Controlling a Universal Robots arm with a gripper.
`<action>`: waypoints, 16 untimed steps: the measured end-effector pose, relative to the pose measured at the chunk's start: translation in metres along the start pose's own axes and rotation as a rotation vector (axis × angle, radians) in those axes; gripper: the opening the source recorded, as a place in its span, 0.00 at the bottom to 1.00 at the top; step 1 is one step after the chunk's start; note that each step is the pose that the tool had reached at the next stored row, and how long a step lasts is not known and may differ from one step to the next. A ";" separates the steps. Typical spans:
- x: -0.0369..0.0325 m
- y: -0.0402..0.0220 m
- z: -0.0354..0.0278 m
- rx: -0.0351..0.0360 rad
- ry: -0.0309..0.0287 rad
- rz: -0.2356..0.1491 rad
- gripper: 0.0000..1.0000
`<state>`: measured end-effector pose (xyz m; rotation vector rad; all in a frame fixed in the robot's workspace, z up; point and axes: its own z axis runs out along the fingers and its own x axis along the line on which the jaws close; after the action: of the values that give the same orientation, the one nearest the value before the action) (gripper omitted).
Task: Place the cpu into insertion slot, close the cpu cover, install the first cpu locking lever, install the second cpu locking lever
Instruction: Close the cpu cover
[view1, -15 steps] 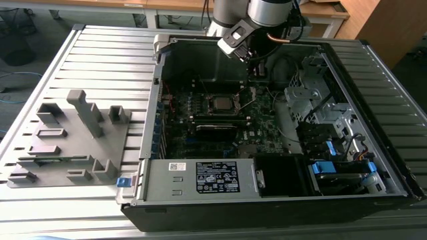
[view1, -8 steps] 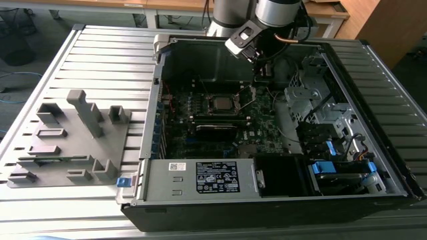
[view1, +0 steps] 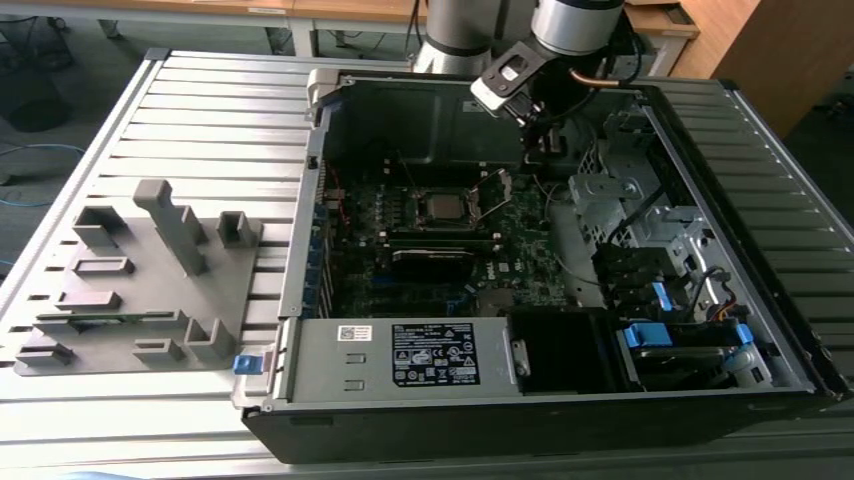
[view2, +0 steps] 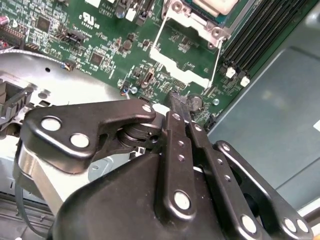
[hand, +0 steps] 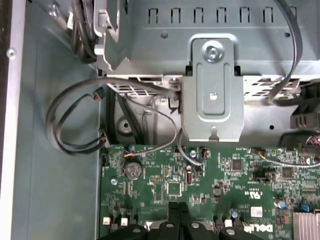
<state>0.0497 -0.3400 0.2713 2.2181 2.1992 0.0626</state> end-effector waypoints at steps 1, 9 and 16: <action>0.0000 0.0001 0.0000 0.0000 -0.0001 0.000 0.11; -0.0001 0.0002 0.0020 0.0000 0.0001 0.000 0.11; -0.0002 0.0010 0.0100 0.0003 -0.0001 0.000 0.11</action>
<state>0.0511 -0.3400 0.2613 2.2182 2.1994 0.0621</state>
